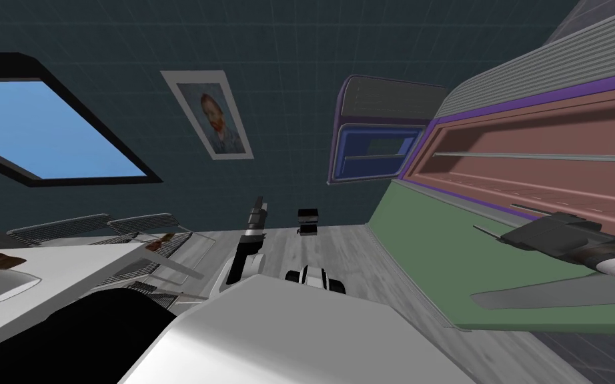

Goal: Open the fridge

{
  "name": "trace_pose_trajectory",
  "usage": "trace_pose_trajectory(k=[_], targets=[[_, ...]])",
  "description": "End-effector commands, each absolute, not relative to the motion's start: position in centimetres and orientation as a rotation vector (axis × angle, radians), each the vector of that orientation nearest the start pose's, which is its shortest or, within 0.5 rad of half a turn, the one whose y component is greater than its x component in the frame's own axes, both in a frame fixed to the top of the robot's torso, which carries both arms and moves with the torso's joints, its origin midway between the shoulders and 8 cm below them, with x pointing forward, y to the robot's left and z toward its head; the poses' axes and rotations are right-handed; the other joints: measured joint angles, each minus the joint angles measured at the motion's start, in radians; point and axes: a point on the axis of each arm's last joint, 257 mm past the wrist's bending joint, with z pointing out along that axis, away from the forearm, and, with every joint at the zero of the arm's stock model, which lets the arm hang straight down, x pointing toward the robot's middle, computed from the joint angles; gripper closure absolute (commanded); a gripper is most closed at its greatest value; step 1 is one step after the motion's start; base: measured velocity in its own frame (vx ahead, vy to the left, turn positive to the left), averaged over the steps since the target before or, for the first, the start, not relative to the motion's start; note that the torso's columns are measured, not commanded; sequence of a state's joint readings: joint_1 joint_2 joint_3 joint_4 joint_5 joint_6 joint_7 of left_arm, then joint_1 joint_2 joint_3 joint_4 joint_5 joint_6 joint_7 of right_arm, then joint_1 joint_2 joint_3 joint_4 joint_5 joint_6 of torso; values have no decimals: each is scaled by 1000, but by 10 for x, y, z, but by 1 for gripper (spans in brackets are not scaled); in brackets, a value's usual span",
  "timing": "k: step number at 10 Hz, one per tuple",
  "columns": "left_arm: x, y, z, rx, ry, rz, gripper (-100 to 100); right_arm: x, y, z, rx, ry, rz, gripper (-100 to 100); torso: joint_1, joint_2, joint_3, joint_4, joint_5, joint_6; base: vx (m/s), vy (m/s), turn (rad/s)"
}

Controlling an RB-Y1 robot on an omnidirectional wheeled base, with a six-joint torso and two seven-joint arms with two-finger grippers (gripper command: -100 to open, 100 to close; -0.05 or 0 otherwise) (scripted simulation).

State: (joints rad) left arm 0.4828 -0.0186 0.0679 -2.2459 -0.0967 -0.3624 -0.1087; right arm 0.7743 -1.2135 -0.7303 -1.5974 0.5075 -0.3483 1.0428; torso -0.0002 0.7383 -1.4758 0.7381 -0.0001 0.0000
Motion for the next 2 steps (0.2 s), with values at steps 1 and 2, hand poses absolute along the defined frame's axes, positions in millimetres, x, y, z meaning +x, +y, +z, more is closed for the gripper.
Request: trace_pose_trajectory(k=[1,2], targets=[[370,302,-13,-687,779,-1037,0,373,-646,0,-1044,1471,-1092,0,0,0,0,0,0,0,0,0,0],[370,302,-13,-687,779,-1037,0,373,-646,0,-1044,1471,-1092,0,0,0,0,0,0,0,0,0,0]])
